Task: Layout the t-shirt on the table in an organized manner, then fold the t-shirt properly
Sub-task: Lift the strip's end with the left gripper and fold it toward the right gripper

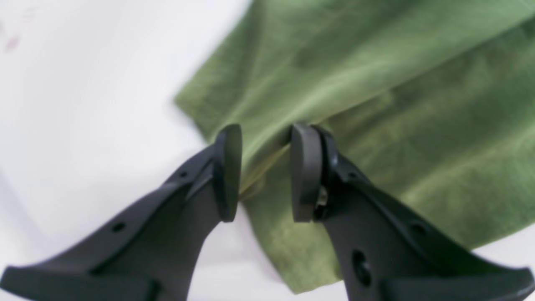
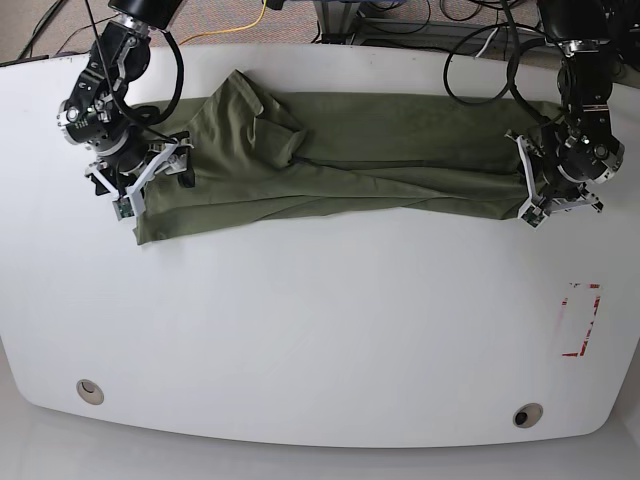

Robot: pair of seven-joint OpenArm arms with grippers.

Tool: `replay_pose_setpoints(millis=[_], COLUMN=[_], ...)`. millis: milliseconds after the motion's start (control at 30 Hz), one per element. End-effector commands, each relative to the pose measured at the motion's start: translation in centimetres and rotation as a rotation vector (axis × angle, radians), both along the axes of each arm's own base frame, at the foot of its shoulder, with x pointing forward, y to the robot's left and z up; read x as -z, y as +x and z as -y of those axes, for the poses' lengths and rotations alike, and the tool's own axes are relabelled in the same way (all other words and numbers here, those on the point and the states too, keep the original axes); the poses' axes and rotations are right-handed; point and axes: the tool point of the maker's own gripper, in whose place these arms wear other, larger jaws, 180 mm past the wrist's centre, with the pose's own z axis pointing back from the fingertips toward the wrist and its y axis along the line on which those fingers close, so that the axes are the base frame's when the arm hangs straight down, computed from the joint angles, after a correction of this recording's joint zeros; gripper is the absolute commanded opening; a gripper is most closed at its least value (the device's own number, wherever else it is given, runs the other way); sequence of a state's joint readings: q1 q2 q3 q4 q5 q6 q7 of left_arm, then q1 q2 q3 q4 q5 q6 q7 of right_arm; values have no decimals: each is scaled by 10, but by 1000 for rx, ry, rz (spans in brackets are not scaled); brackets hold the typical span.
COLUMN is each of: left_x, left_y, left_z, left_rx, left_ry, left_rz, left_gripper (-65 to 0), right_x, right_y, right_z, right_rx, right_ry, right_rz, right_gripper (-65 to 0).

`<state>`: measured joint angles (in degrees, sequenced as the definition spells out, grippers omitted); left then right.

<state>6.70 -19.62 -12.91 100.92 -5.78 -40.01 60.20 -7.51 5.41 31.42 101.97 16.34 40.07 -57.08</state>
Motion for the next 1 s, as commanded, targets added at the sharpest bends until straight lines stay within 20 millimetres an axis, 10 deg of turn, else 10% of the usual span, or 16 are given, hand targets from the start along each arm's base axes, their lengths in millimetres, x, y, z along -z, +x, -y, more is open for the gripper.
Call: replay_pose_setpoints(millis=[0, 200, 600, 967], left_x=[-16, -29, -75, -43], left_y=[9, 12, 3, -21], left_z=[-5, -17, -80, -113], left_rx=[4, -34, -322, -547], left_ry=[19, 22, -171, -458], left_rz=[52, 91, 220, 171], left_gripper=[-465, -439, -331, -281], right_x=[0, 17, 31, 33], right_y=[5, 4, -7, -9], right_z=[4, 4, 4, 4], right_rx=[7, 26, 33, 33], right_ry=[10, 57, 71, 70], right_rz=[12, -5, -47, -51], right_gripper=[-208, -335, -311, -311])
